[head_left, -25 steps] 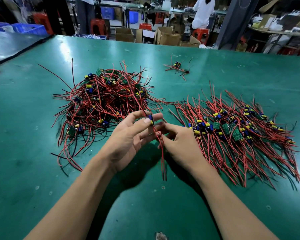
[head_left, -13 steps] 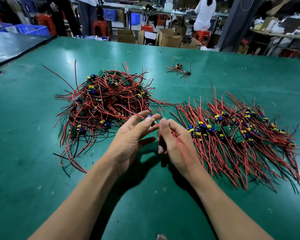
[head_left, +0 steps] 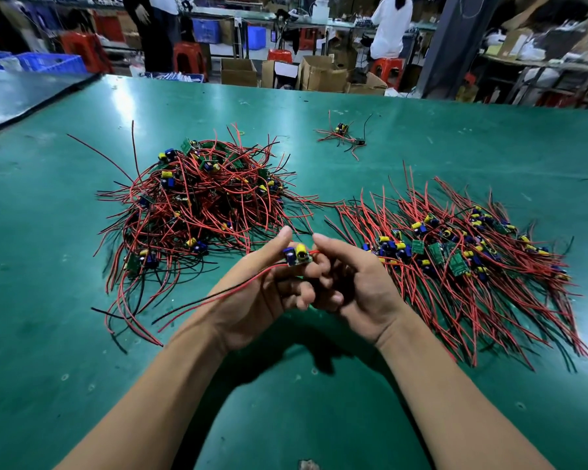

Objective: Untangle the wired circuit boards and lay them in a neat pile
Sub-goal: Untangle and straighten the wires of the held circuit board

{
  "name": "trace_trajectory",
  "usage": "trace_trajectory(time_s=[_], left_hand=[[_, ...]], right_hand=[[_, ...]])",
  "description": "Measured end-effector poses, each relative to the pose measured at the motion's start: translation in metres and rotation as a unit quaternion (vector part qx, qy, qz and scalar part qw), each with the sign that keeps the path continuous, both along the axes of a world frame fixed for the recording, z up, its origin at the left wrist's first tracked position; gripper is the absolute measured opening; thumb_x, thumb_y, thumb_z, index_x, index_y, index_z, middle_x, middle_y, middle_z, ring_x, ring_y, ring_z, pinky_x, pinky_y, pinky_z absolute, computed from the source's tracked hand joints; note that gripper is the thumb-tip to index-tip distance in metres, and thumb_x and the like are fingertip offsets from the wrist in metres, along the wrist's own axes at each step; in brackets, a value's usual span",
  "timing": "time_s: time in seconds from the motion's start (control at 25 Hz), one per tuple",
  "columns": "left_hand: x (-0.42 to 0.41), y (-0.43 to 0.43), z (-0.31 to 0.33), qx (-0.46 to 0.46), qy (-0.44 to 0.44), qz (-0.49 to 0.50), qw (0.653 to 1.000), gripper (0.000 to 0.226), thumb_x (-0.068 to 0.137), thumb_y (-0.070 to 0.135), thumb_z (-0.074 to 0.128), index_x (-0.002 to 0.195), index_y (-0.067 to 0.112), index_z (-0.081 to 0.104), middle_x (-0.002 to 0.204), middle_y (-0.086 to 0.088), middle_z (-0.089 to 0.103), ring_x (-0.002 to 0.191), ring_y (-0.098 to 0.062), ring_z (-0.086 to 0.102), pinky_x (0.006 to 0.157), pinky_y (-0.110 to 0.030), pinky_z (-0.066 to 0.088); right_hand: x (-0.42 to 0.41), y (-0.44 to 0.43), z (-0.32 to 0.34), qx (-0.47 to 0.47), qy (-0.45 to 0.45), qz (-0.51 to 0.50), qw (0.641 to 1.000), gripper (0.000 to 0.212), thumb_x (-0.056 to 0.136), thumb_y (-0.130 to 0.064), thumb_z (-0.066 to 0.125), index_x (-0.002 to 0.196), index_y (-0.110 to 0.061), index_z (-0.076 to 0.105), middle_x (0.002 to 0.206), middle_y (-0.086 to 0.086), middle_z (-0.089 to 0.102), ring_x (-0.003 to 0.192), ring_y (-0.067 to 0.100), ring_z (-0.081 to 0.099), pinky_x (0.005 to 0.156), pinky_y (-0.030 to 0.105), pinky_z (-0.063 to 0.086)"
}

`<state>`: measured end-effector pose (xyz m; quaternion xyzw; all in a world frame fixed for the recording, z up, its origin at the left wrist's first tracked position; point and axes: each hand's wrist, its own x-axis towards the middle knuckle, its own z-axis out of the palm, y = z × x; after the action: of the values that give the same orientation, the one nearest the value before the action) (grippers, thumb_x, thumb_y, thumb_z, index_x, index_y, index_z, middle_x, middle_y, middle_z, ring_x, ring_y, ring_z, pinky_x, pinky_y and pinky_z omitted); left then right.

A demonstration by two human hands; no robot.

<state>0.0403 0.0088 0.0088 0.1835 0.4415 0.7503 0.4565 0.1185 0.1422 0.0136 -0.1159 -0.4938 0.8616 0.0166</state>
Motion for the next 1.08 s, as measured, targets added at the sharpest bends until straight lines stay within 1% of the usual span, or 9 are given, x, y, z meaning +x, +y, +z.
trace_trajectory(time_s=[0.12,0.2,0.32,0.44,0.64,0.76,0.84,0.96,1.08], left_hand=[[0.003,0.001,-0.004,0.003,0.003,0.016,1.000,0.025,0.084,0.034,0.063,0.083,0.012,0.075,0.086,-0.010,0.073,0.063,-0.018,0.069,0.056,-0.026,0.057],[0.005,0.003,-0.009,-0.006,0.012,0.047,0.999,0.013,0.079,0.024,0.069,0.083,0.012,0.071,0.091,-0.017,0.074,0.067,-0.023,0.072,0.059,-0.029,0.060],[0.002,0.005,-0.013,-0.047,0.025,0.092,0.994,0.014,0.074,0.016,0.074,0.085,0.009,0.070,0.092,-0.023,0.073,0.071,-0.029,0.073,0.070,-0.038,0.061],[0.000,0.000,-0.012,-0.081,0.051,0.071,0.993,0.014,0.074,0.011,0.073,0.087,0.007,0.076,0.091,-0.021,0.073,0.071,-0.030,0.073,0.071,-0.036,0.060],[0.004,0.003,-0.012,-0.154,0.078,0.060,0.983,0.015,0.090,0.000,0.059,0.083,0.000,0.072,0.080,-0.021,0.072,0.065,-0.031,0.072,0.062,-0.037,0.061],[0.004,0.003,-0.010,-0.152,0.069,0.079,0.983,0.019,0.092,0.004,0.058,0.081,0.003,0.073,0.080,-0.021,0.072,0.062,-0.029,0.071,0.056,-0.032,0.060],[0.004,0.003,-0.010,-0.151,0.073,0.078,0.983,0.016,0.093,0.004,0.058,0.085,0.002,0.072,0.079,-0.020,0.072,0.060,-0.027,0.070,0.054,-0.029,0.058],[0.007,0.002,-0.012,-0.142,0.101,0.056,0.983,0.017,0.092,0.005,0.061,0.083,0.007,0.075,0.075,-0.019,0.072,0.058,-0.025,0.070,0.052,-0.028,0.058],[0.008,0.000,-0.012,-0.142,0.118,0.026,0.982,0.015,0.088,-0.002,0.062,0.091,0.007,0.075,0.076,-0.018,0.071,0.061,-0.026,0.071,0.053,-0.027,0.058]], right_hand=[[-0.005,0.000,-0.004,-0.013,-0.016,-0.010,1.000,0.030,0.080,-0.042,0.069,0.061,-0.020,0.062,0.053,-0.006,0.051,0.042,0.010,0.048,0.043,0.022,0.040],[-0.007,-0.001,-0.007,0.022,-0.025,-0.028,0.999,0.029,0.081,-0.045,0.071,0.082,-0.018,0.064,0.057,-0.005,0.054,0.044,0.011,0.050,0.043,0.023,0.044],[-0.007,0.001,-0.013,0.116,-0.032,-0.047,0.992,0.032,0.078,-0.046,0.073,0.091,-0.017,0.070,0.073,0.003,0.064,0.063,0.021,0.060,0.054,0.025,0.051],[-0.007,0.000,-0.015,0.135,-0.042,-0.026,0.990,0.028,0.091,-0.034,0.066,0.102,-0.011,0.077,0.091,0.015,0.070,0.080,0.029,0.061,0.068,0.034,0.053],[-0.006,-0.002,-0.016,0.097,-0.045,0.014,0.994,0.026,0.102,-0.025,0.055,0.106,-0.010,0.075,0.088,0.011,0.072,0.058,0.016,0.064,0.048,0.024,0.054],[-0.009,0.002,-0.018,0.097,-0.042,-0.015,0.994,0.027,0.102,-0.026,0.054,0.107,-0.010,0.075,0.089,0.012,0.065,0.054,0.013,0.051,0.045,0.023,0.047],[-0.009,0.001,-0.019,0.099,-0.041,-0.009,0.994,0.028,0.100,-0.029,0.058,0.107,-0.007,0.074,0.086,0.012,0.066,0.056,0.015,0.053,0.046,0.023,0.049],[-0.007,-0.004,-0.023,0.113,-0.030,0.032,0.993,0.037,0.098,-0.033,0.063,0.108,0.002,0.069,0.067,0.012,0.062,0.047,0.018,0.050,0.040,0.021,0.044],[-0.006,-0.003,-0.023,0.140,-0.045,0.053,0.988,0.031,0.104,-0.029,0.052,0.103,-0.007,0.074,0.058,0.009,0.057,0.041,0.015,0.049,0.037,0.019,0.038]])
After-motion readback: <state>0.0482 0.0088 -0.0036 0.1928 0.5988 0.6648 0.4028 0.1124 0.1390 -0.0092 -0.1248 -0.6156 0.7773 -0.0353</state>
